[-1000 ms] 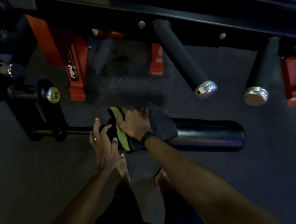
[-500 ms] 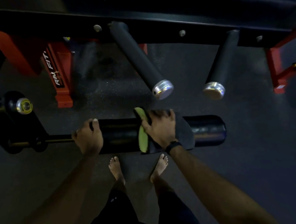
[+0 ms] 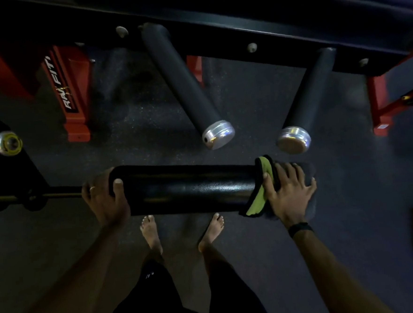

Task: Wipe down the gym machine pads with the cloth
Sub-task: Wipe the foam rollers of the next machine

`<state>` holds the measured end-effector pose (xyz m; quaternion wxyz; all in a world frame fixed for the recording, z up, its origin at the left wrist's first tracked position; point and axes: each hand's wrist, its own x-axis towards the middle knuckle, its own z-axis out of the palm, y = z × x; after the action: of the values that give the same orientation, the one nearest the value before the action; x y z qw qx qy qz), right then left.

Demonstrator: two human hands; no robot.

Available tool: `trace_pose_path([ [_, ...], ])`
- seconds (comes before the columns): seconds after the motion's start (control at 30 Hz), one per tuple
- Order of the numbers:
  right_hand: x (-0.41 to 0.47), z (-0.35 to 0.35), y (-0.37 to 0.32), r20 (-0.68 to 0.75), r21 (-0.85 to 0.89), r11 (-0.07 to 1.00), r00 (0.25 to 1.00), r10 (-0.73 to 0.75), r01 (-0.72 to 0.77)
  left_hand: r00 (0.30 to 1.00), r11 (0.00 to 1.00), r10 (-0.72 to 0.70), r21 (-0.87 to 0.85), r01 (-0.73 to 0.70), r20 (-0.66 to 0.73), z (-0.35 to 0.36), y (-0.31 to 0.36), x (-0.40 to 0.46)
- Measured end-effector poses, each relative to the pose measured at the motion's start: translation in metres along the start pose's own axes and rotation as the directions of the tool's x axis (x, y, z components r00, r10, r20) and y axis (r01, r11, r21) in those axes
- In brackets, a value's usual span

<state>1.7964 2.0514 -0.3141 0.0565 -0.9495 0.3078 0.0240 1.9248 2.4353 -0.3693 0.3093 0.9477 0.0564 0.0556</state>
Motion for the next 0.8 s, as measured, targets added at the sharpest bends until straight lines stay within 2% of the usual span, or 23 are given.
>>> trace_pose_path([
  [0.1,0.035,-0.011,-0.01,0.139,-0.067,0.994,0.986,0.091,-0.082,1.0,1.0,0.001,0.015,-0.001,-0.011,0.002,-0.006,0.001],
  [0.2,0.083,-0.007,-0.012,0.392,-0.134,0.968,0.886,0.247,-0.21,1.0,1.0,0.003,-0.004,-0.003,-0.007,0.002,-0.003,0.0],
  [0.27,0.094,0.0,-0.008,0.457,-0.185,0.962,0.849,0.264,-0.2,1.0,1.0,-0.004,-0.009,0.004,0.008,0.002,-0.002,-0.002],
  [0.4,0.072,-0.003,-0.037,0.324,-0.179,0.975,0.928,0.183,-0.13,0.999,0.999,-0.019,-0.046,0.021,0.038,0.001,-0.002,-0.004],
  [0.53,0.049,-0.005,-0.084,0.287,-0.124,0.992,0.958,0.026,0.01,0.999,0.992,0.033,-0.12,-0.028,0.034,-0.001,-0.009,-0.006],
  [0.73,0.016,0.005,-0.167,0.235,0.149,0.955,0.929,-0.287,0.257,0.997,0.983,0.06,-0.175,-0.05,0.053,-0.001,-0.007,-0.009],
  [0.8,0.007,0.011,-0.198,0.231,0.14,0.93,0.902,-0.364,0.34,0.995,0.984,0.07,-0.171,-0.058,0.065,-0.004,-0.011,-0.009],
])
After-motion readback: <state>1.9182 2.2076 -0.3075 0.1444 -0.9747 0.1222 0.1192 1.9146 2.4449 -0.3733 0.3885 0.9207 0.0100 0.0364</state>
